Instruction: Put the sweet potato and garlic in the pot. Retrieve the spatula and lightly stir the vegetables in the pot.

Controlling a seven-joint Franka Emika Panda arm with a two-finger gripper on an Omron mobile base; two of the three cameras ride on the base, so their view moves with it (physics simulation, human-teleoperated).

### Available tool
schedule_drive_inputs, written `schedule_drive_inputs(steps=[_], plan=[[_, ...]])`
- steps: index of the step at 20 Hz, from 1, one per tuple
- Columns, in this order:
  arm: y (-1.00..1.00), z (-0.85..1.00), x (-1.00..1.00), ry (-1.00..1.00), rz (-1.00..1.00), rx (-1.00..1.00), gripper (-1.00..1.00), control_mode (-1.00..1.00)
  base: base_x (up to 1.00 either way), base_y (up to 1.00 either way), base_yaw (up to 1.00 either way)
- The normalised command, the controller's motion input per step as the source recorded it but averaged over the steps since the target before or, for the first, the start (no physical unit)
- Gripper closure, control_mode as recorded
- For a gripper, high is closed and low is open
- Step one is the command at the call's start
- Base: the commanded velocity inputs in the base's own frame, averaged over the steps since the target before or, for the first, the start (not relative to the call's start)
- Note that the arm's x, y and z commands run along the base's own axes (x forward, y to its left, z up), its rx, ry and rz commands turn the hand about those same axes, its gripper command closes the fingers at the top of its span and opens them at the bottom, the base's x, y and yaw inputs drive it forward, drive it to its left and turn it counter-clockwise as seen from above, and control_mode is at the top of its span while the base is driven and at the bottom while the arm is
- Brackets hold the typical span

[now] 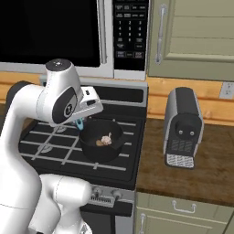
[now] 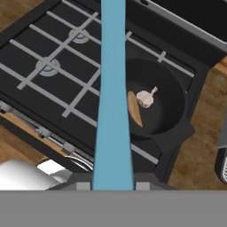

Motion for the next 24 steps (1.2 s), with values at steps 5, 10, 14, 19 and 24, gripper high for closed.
schedule_drive_inputs(steps=[5,10,14,19,24], plan=[[-0.27,-0.15,0.07,0.00,-0.04,-0.16,1.00,-1.00,0.00,0.00,0.00],[-0.24,-0.19,0.06,0.01,-0.03,-0.29,1.00,-1.00,0.00,0.00,0.00],[-0.05,0.00,0.06,0.10,0.00,-0.32,1.00,-1.00,0.00,0.00,0.00],[0.00,0.00,0.02,0.16,0.14,-0.23,1.00,-1.00,0.00,0.00,0.00],[0.00,0.00,0.04,0.21,0.27,-0.03,1.00,-1.00,0.00,0.00,0.00]])
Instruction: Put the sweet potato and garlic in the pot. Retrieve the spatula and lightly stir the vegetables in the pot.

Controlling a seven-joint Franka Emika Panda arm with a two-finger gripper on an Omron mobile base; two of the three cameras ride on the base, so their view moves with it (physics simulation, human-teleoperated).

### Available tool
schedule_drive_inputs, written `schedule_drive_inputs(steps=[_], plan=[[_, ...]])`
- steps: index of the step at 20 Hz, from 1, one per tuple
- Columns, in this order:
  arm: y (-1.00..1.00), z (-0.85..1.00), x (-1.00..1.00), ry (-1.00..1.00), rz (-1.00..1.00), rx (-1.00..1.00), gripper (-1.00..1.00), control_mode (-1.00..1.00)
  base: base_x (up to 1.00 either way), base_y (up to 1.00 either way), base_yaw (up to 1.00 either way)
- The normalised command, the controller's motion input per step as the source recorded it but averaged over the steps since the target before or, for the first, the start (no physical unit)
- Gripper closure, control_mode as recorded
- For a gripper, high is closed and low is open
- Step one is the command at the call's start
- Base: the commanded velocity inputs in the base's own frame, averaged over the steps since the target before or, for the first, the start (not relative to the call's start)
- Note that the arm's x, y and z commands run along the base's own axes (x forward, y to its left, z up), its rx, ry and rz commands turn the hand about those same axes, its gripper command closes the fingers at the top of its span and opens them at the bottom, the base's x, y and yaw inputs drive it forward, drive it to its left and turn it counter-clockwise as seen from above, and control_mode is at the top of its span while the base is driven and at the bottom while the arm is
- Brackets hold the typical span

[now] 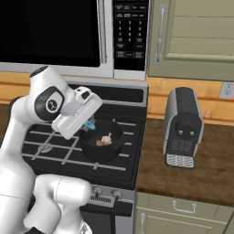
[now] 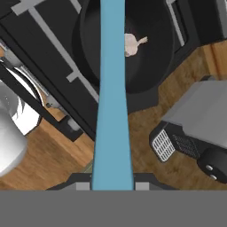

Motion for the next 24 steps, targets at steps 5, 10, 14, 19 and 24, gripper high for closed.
schedule_drive_inputs(steps=[5,10,14,19,24], plan=[[0.00,0.00,0.01,0.15,0.20,0.00,1.00,-1.00,0.00,0.00,0.00],[0.00,0.00,0.00,0.12,0.16,-0.01,1.00,-1.00,0.00,0.00,0.00],[0.00,0.00,0.00,0.01,0.03,-0.09,1.00,-1.00,0.00,0.00,0.00],[0.00,0.00,0.00,0.00,0.01,-0.15,1.00,-1.00,0.00,0.00,0.00],[0.00,0.00,0.00,0.00,0.14,-0.13,1.00,-1.00,0.00,0.00,0.00]])
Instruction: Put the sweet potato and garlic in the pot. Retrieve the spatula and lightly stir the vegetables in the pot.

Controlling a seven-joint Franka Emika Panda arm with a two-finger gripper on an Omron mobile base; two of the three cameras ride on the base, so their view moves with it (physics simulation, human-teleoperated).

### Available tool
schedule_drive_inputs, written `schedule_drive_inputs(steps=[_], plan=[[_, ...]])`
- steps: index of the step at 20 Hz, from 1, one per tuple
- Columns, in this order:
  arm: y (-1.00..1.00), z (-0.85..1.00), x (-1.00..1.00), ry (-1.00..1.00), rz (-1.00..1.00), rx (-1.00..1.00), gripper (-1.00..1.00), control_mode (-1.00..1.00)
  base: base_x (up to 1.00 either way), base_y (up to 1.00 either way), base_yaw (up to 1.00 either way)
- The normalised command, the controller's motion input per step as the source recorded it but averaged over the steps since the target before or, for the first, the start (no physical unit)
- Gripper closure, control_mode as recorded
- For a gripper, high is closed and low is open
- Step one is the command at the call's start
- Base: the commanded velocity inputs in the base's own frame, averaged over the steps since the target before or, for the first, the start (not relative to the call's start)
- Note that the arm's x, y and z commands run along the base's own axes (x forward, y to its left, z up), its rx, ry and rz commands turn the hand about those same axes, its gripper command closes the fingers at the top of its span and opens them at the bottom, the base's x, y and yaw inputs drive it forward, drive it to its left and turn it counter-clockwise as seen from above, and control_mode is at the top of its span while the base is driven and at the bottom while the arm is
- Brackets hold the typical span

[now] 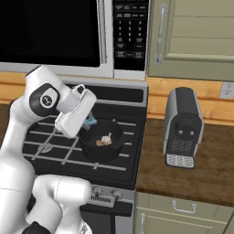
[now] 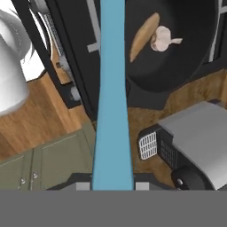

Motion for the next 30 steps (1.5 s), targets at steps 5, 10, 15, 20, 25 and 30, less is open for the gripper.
schedule_drive_inputs(steps=[5,10,15,20,25,30], plan=[[0.00,0.00,0.00,0.00,0.17,-0.19,1.00,-1.00,0.00,0.00,0.00],[0.00,0.00,0.19,0.00,0.01,-0.28,1.00,-1.00,0.00,0.00,0.00],[-0.13,0.00,0.12,0.00,-0.01,-0.07,1.00,-1.00,0.00,0.00,0.00],[-0.07,0.03,0.08,0.07,0.02,0.00,1.00,-1.00,0.00,0.00,0.00],[0.00,0.06,0.16,0.34,0.16,-0.01,1.00,-1.00,0.00,0.00,0.00],[0.00,0.01,0.12,0.10,0.20,-0.03,1.00,-1.00,0.00,0.00,0.00]])
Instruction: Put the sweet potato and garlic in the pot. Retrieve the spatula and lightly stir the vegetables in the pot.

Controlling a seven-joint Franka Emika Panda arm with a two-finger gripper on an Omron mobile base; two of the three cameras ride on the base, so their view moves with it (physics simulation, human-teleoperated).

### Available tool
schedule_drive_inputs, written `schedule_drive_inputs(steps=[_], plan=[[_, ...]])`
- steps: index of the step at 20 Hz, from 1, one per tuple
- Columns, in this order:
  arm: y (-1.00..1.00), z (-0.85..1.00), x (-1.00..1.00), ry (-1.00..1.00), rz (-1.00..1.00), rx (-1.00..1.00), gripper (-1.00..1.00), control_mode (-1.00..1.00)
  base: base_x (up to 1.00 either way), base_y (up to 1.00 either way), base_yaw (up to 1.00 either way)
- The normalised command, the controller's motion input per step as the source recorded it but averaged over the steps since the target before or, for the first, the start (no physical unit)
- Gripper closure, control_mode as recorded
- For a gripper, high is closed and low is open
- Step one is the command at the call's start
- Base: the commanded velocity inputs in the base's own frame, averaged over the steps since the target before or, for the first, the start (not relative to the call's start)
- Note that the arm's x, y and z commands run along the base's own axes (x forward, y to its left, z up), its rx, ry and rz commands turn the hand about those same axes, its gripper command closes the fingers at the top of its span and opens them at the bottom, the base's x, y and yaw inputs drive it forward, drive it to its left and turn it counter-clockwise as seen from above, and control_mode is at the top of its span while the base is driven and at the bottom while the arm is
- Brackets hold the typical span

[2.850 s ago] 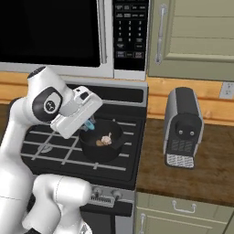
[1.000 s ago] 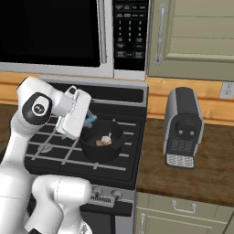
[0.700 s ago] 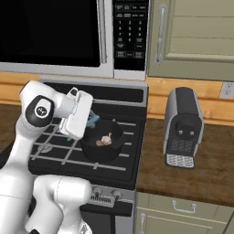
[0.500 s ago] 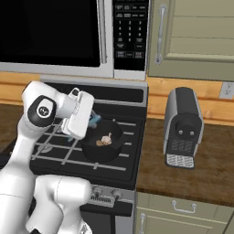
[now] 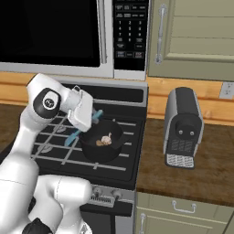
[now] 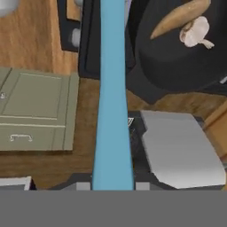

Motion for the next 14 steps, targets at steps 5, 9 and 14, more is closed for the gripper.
schedule_drive_inputs(steps=[5,9,14], plan=[[-0.06,0.00,0.20,0.00,0.25,-0.11,1.00,-1.00,0.00,0.00,0.00],[-0.14,0.00,0.18,0.00,0.27,-0.10,1.00,-1.00,0.00,0.00,0.00],[0.00,0.00,0.36,-0.02,0.19,-0.11,1.00,-1.00,0.00,0.00,0.00]])
